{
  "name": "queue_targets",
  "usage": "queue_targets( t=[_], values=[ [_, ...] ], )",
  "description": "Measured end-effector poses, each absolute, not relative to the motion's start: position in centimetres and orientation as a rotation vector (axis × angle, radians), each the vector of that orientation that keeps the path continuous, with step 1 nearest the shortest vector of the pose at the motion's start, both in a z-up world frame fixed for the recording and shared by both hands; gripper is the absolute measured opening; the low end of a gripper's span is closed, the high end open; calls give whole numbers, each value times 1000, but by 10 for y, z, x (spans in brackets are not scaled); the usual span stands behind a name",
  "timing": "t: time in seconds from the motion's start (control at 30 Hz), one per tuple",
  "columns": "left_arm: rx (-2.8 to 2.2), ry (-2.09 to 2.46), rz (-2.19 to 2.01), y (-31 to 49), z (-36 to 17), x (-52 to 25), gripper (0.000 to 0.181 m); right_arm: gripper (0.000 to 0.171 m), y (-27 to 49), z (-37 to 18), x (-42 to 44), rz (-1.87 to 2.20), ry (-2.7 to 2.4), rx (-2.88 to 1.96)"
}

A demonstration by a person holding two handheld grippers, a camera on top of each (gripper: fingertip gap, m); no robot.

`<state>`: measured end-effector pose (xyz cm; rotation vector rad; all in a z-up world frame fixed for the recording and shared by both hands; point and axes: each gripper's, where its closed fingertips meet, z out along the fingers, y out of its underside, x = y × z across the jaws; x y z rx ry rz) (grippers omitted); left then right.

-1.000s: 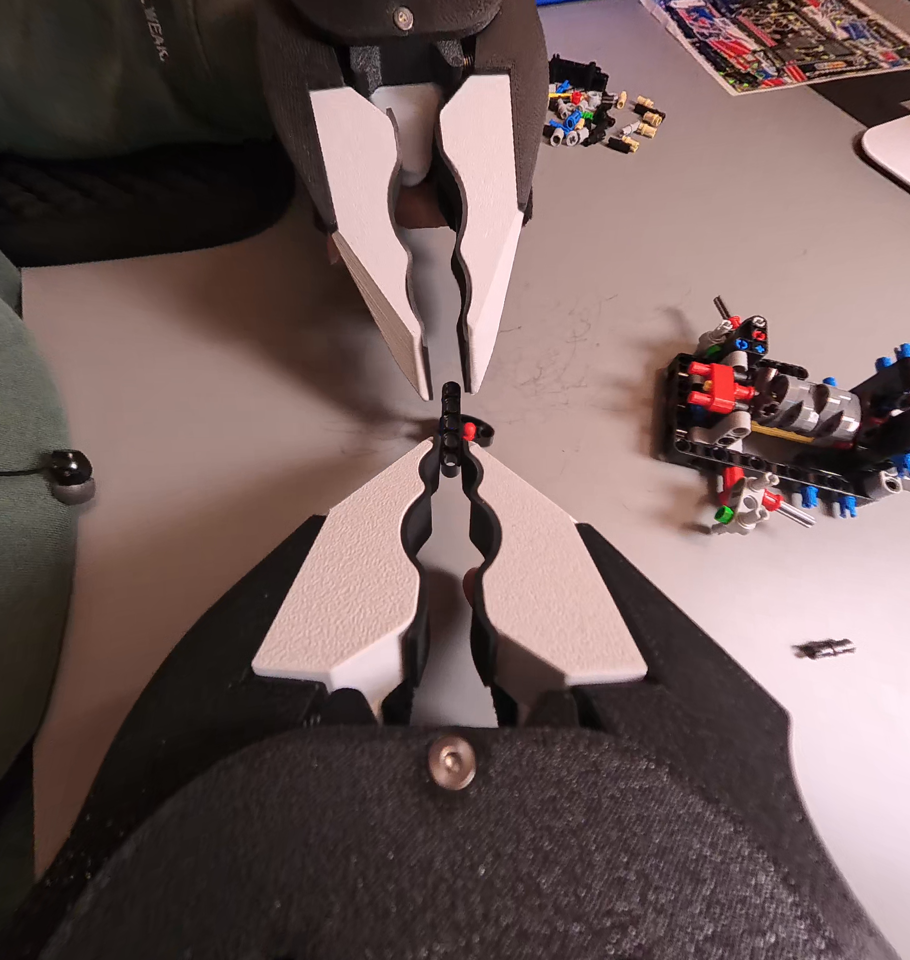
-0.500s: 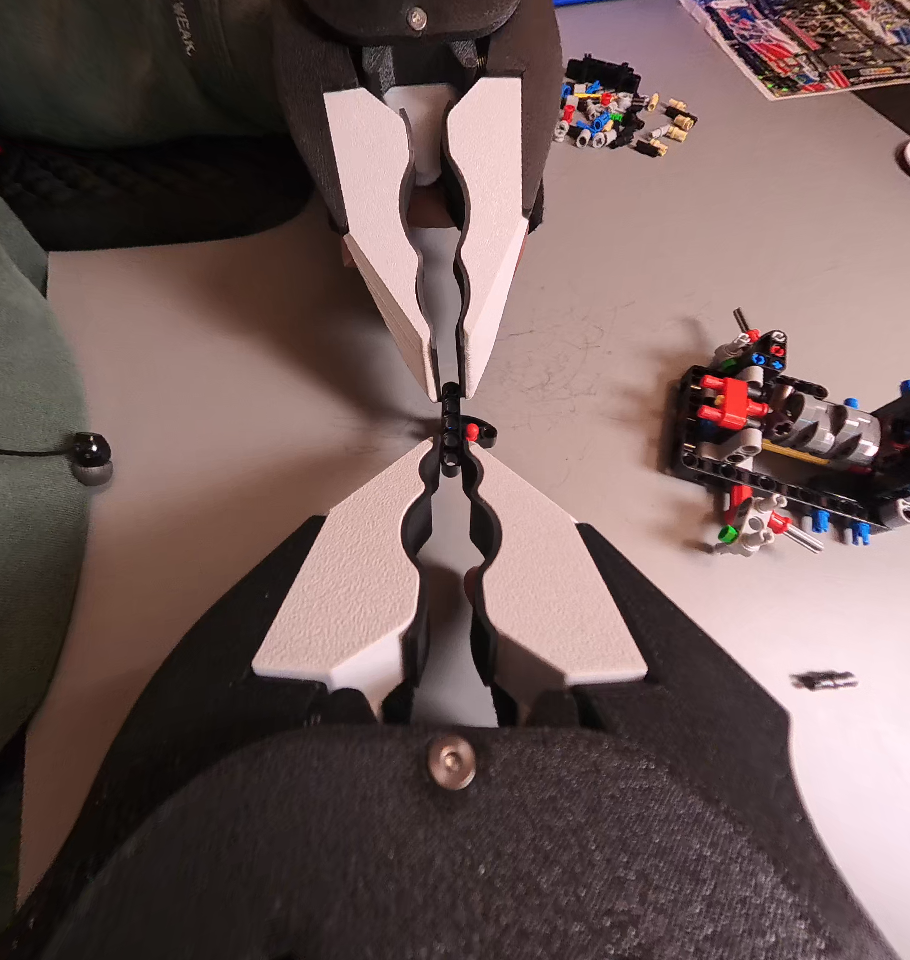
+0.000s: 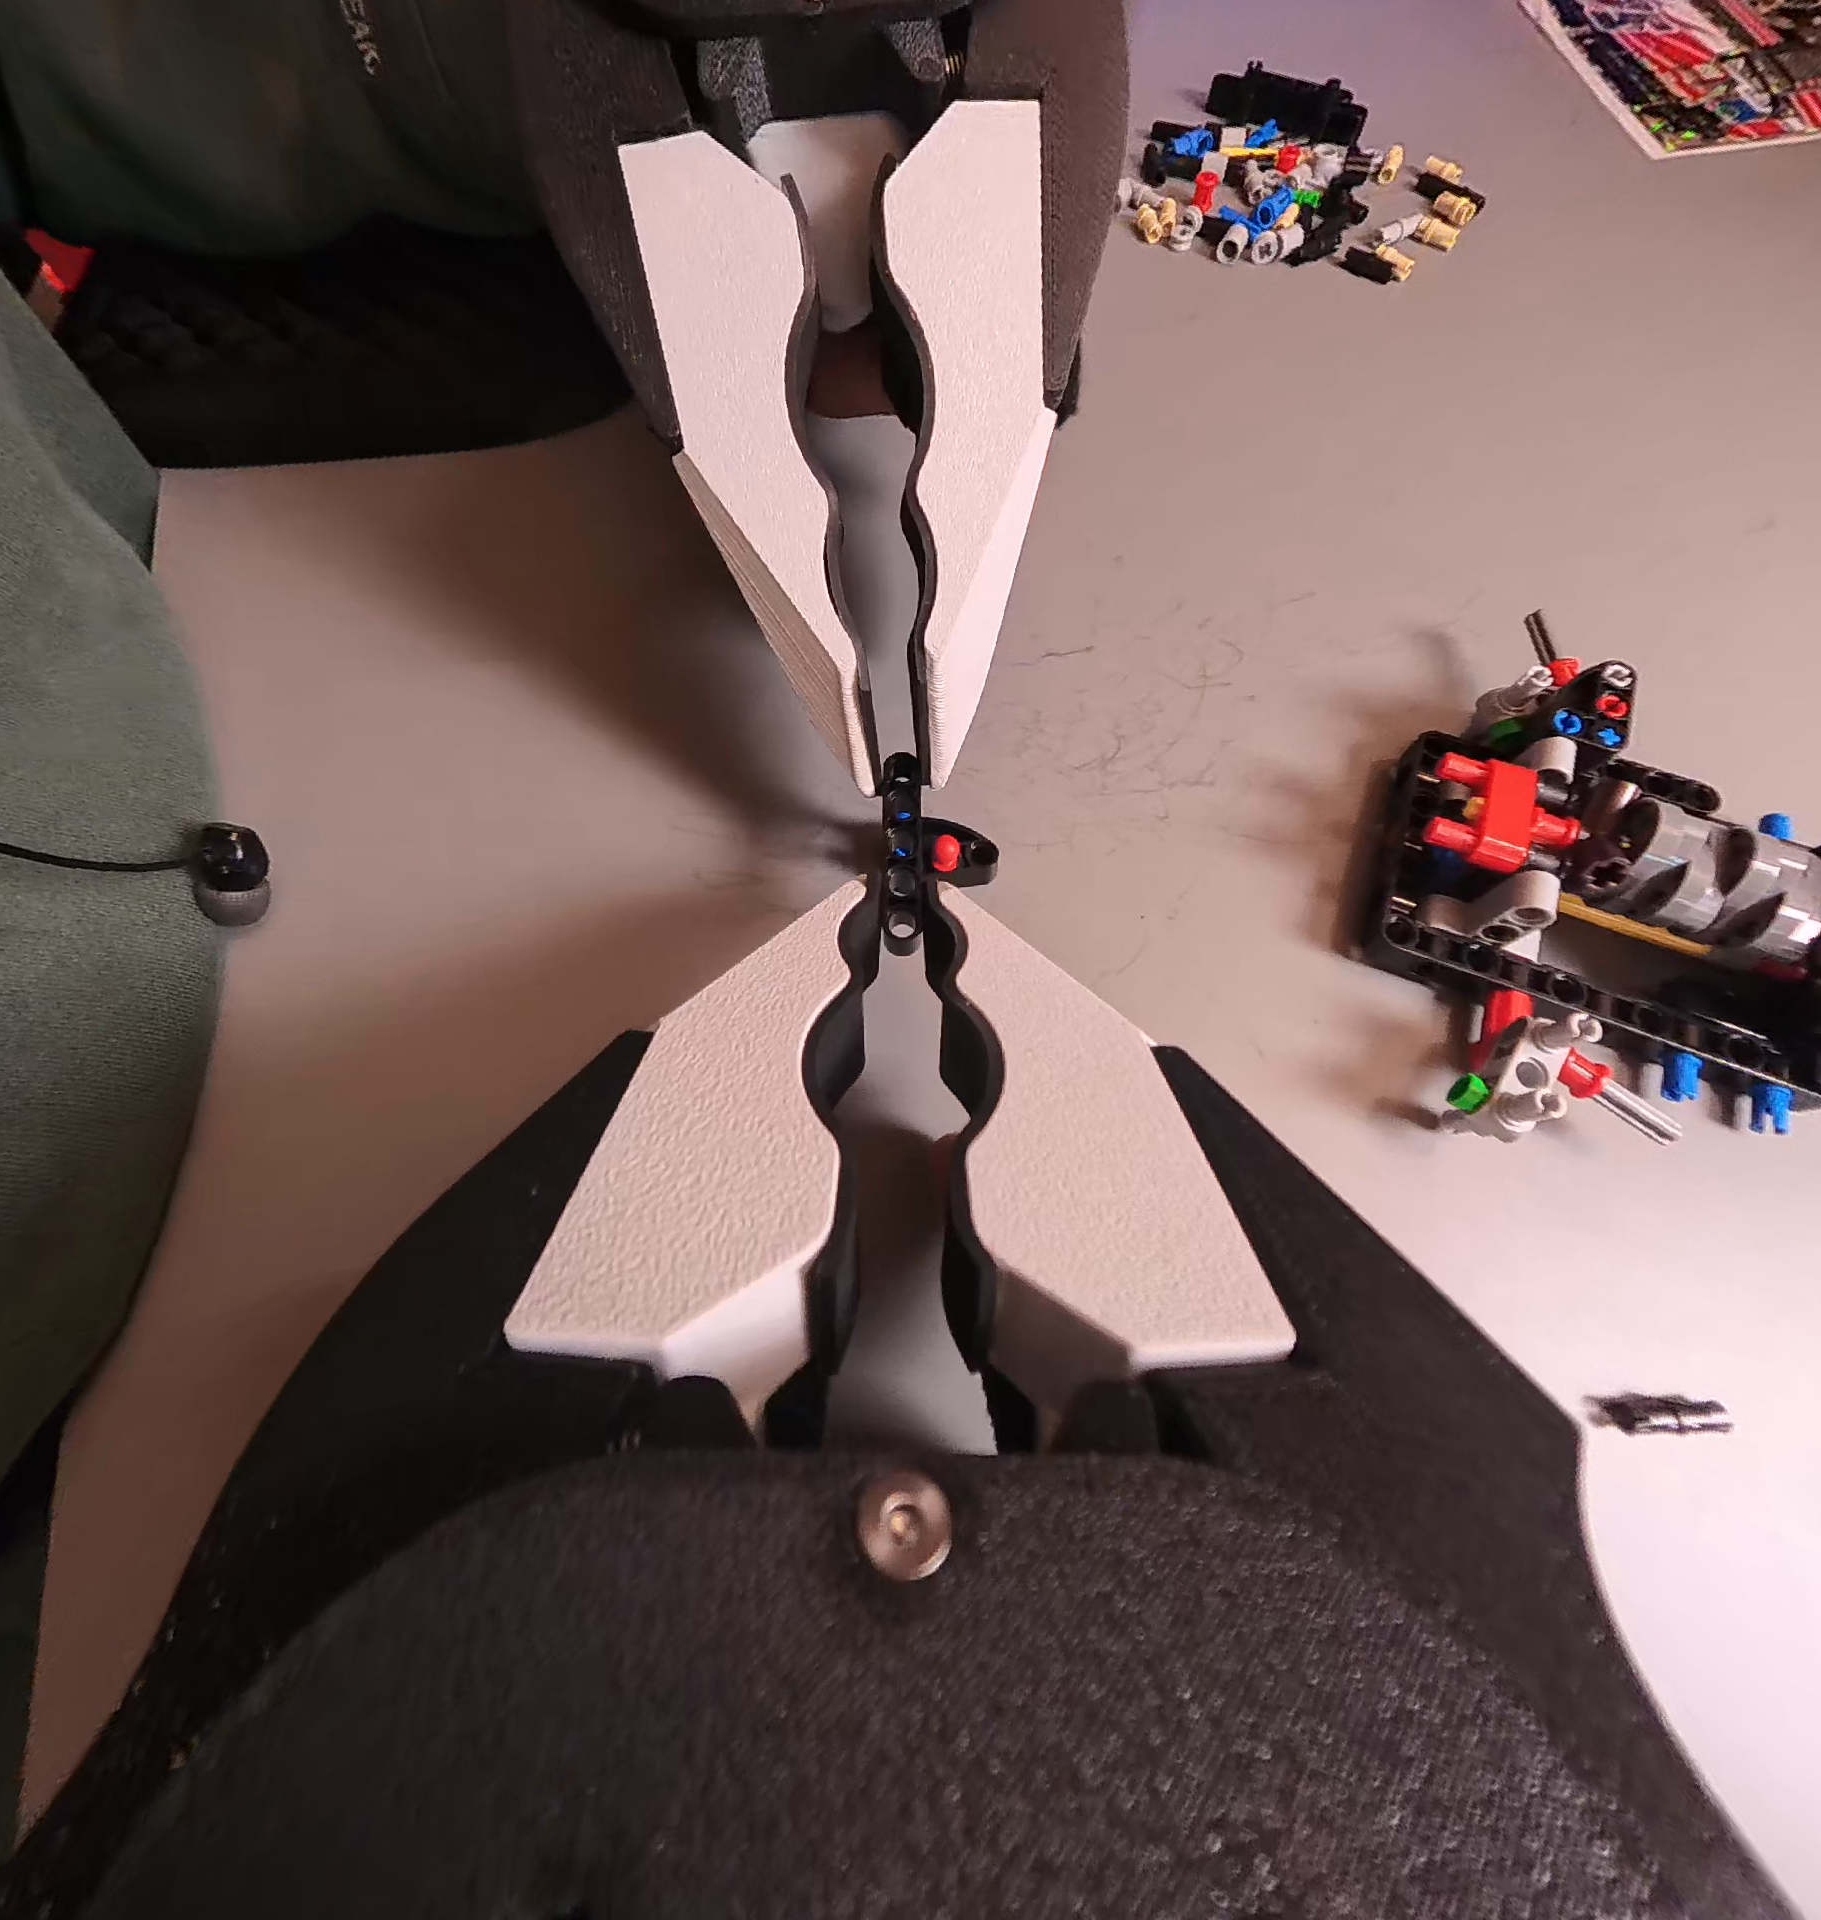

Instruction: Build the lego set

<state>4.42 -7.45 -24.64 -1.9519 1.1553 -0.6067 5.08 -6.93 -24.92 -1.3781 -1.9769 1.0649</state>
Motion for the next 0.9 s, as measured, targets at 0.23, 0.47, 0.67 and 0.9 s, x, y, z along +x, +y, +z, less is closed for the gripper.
queue_targets(
  t=[0.23,0.47,0.67,0.9],
  values=[
    [-1978,1094,-565,-75,-246,44,5,7,-69,-248,49,1068,-2010,-1339],
    [-1987,1073,-578,-76,-246,44,5,10,-74,-245,44,1068,-2052,-1260],
    [-1996,1054,-571,-76,-246,43,5,5,-73,-245,42,1039,-2076,-1233],
    [-2015,1014,-552,-76,-247,43,5,4,-74,-246,42,1006,-2148,-1198]
  ],
)
